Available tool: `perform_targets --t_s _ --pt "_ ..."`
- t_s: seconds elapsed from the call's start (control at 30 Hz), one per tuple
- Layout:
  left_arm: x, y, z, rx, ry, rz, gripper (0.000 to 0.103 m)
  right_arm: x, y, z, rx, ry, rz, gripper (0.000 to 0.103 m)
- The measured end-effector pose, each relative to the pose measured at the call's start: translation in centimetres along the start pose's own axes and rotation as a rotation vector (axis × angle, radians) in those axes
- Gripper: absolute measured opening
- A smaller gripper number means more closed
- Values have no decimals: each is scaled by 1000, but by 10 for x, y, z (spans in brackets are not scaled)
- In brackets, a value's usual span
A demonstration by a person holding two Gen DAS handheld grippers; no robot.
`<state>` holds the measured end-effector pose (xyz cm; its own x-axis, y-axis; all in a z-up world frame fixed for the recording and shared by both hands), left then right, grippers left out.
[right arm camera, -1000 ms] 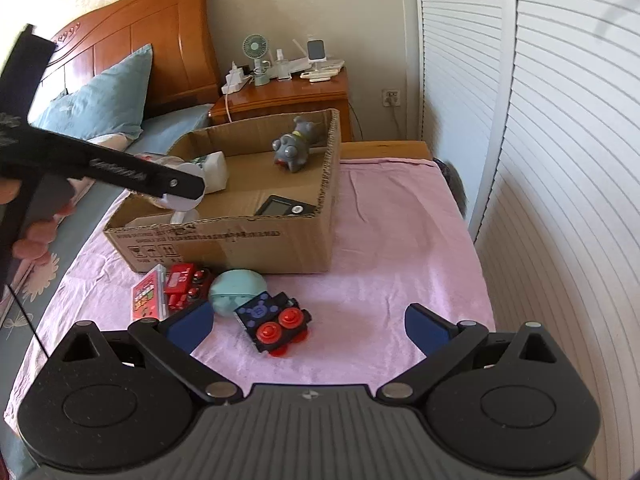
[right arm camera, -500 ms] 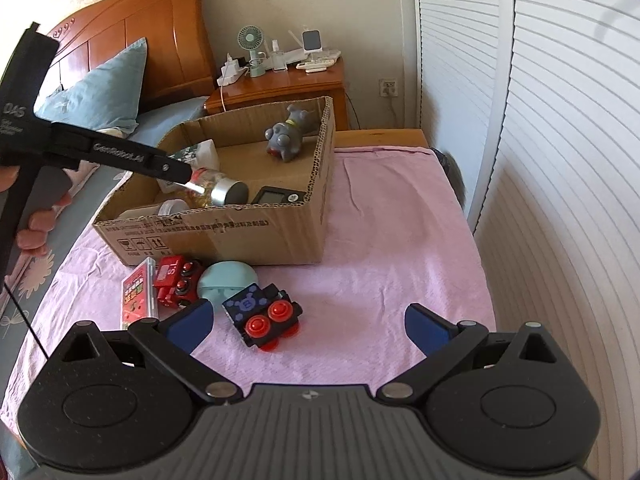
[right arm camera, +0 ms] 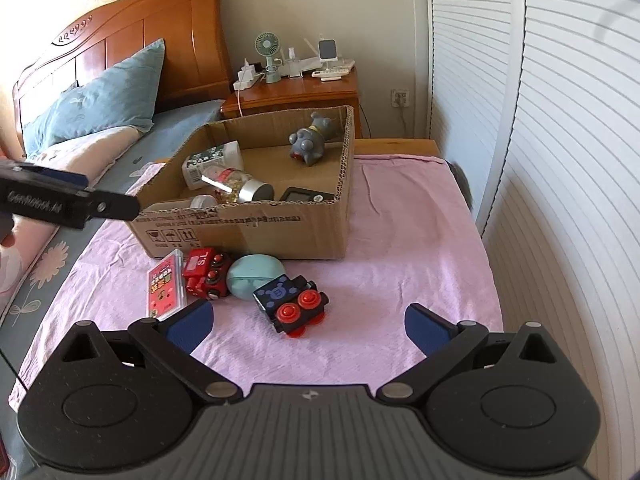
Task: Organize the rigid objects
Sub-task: 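Move left tool to the pink card pack while right tool approaches the blue toy train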
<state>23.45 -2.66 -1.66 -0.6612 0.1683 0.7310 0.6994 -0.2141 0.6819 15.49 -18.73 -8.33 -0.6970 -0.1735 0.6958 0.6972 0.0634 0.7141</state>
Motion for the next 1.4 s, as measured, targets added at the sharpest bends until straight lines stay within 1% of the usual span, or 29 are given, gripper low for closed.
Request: perform_targets --t_s 0.1,0.27,0.37,0.47,0.63,0.83,0.93,1.07,1.2,1.4 --pt "5 -12 1 -2 2 -17 101 5 0 5 7 6 -8 103" --pt "-10 -42 -4 -28 -24 12 101 9 -3 7 11 6 -11 103" --pt "-25 -62 -5 -40 -51 37 101 7 -5 8 15 3 -2 103" --pt "-41 -77 -2 -11 -88 75 101 3 -7 7 18 -9 12 103" --pt "-63 -94 6 35 -131 112 101 -8 -11 3 11 -25 40 103" --pt "-82 -110 11 17 -144 174 102 -23 -18 -1 32 -37 78 103" --pt "-85 -110 12 -26 -132 148 102 -33 -25 -1 60 -40 110 103" --pt "-88 -106 11 -50 -151 124 102 -45 -33 -1 72 -42 148 103" --pt "-93 -100 11 -68 -168 104 102 -58 -43 -1 64 -20 183 103" --pt "-99 -92 6 -110 -200 93 103 -75 -59 1 63 -3 238 103"
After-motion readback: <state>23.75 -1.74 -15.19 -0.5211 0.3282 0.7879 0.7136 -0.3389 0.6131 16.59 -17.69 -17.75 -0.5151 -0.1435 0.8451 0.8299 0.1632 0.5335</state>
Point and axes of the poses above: each gripper's, at about its wrist camera, not at the fingertips, and x roughly against the way its jaws point, z to its left, y to its top, the point moved 10 cm from there along -x, roughly the way its jaws point, and after that the axes turned 4 degrees about x, right-handed, at the moved point
